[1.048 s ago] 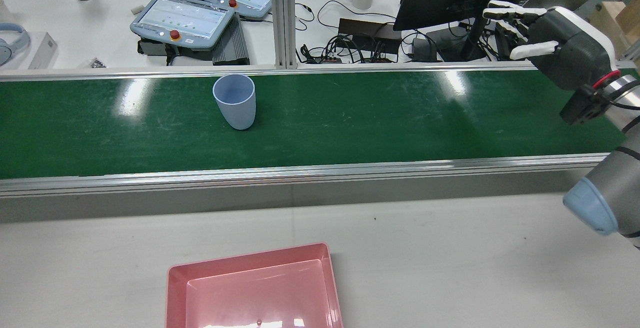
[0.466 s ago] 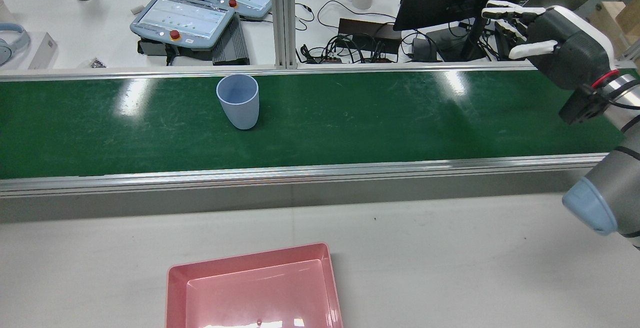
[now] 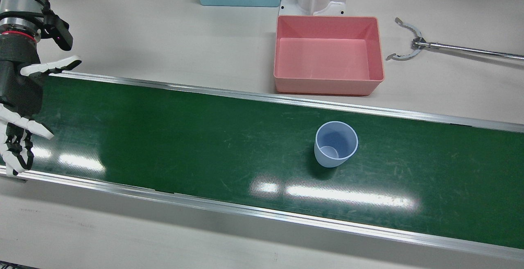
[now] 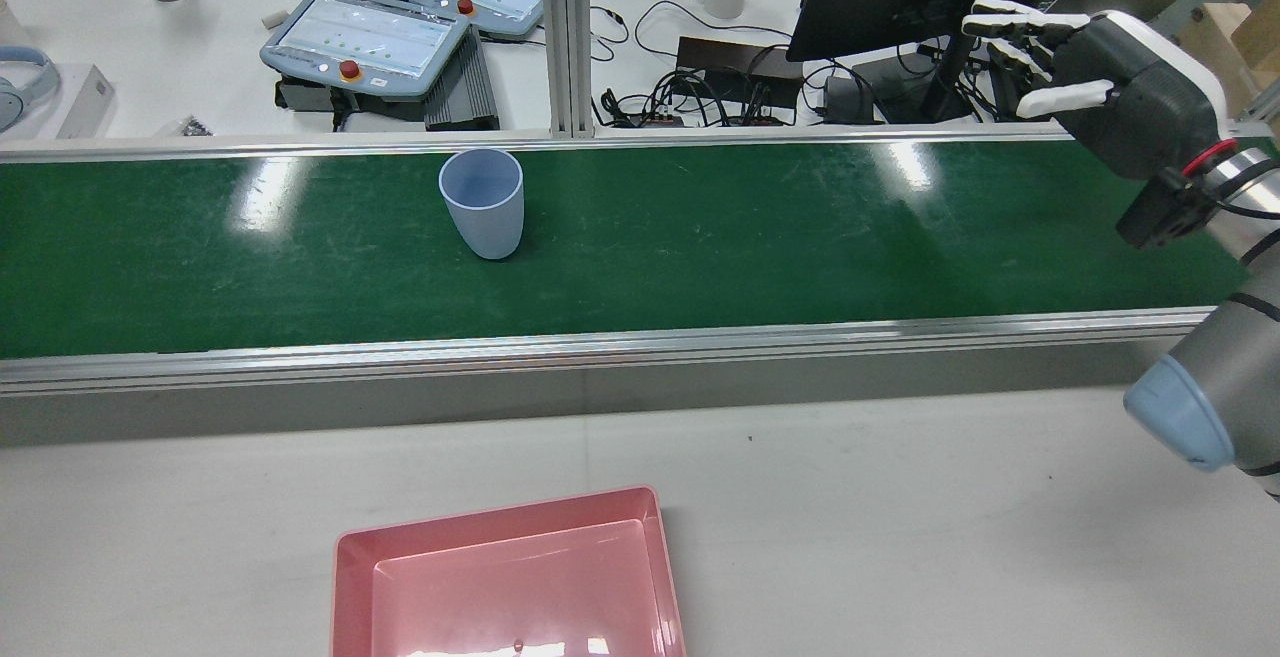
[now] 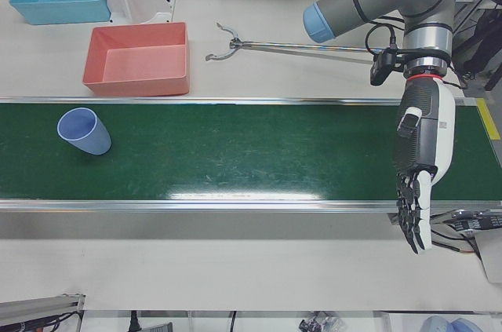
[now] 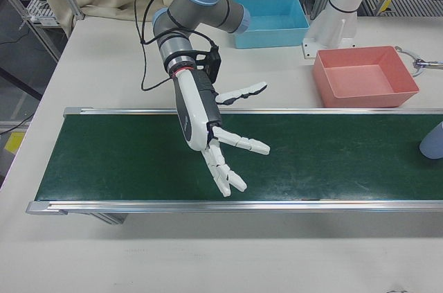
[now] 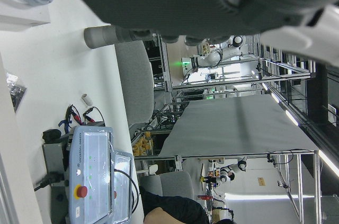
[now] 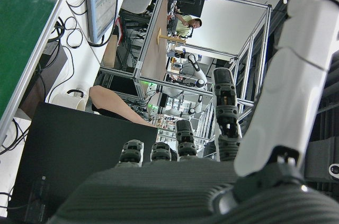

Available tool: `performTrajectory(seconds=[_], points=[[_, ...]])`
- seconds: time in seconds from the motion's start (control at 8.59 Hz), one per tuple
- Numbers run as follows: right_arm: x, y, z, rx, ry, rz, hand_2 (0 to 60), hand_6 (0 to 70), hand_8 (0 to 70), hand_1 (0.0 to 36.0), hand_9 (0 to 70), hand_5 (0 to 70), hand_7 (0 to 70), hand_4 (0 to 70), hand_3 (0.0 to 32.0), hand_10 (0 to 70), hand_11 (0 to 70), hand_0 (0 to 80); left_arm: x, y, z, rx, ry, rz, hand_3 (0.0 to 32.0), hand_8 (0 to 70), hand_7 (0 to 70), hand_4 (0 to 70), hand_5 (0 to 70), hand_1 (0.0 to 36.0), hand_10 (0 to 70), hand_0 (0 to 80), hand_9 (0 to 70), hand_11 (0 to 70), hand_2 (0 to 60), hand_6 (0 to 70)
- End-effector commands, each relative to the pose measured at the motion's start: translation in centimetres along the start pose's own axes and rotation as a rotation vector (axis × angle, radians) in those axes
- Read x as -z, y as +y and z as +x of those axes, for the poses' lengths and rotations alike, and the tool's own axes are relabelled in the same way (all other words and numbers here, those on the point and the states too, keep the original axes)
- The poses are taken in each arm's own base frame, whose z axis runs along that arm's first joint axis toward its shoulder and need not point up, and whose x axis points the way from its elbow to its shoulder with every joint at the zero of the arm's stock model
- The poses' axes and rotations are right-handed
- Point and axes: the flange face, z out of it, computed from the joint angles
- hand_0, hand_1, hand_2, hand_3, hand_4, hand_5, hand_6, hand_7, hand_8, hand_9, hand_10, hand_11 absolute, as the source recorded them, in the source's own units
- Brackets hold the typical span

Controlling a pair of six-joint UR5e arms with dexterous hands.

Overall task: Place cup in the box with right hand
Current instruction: 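Raise the right hand slightly above the conveyor edge, then swing the right hand over the conveyor toward the blue cup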

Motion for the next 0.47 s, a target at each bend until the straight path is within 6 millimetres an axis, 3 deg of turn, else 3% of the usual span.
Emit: performTrajectory(seconds=[0.0, 0.23, 0.35], points=[[0.2, -0.5, -2.3, 0.016, -0.033, 0.009, 0.0, 4.7, 2.4, 11.9, 7.0, 5.4, 21.3, 26.6, 2.6, 4.7, 8.5, 54.0, 0.0, 0.0, 0.0, -0.001, 0.000, 0.000, 0.0, 0.0, 0.0, 0.0, 0.0, 0.0, 0.0, 0.0, 0.0, 0.0, 0.0, 0.0], [1.4, -1.5, -6.6, 0.044, -0.098, 0.026, 0.0, 4.6, 2.4, 11.9, 6.8, 5.3, 21.0, 26.7, 2.6, 4.5, 8.2, 53.9, 0.1, -0.1, 0.0, 0.000, 0.000, 0.001, 0.0, 0.0, 0.0, 0.0, 0.0, 0.0, 0.0, 0.0, 0.0, 0.0, 0.0, 0.0], [2.1, -2.3, -6.8, 0.046, -0.081, 0.037, 0.0, 4.8, 2.0, 12.1, 6.6, 5.2, 22.9, 27.7, 3.0, 4.4, 8.1, 53.8, 0.0, 0.0, -0.1, 0.001, -0.001, 0.000, 0.0, 0.0, 0.0, 0.0, 0.0, 0.0, 0.0, 0.0, 0.0, 0.0, 0.0, 0.0]])
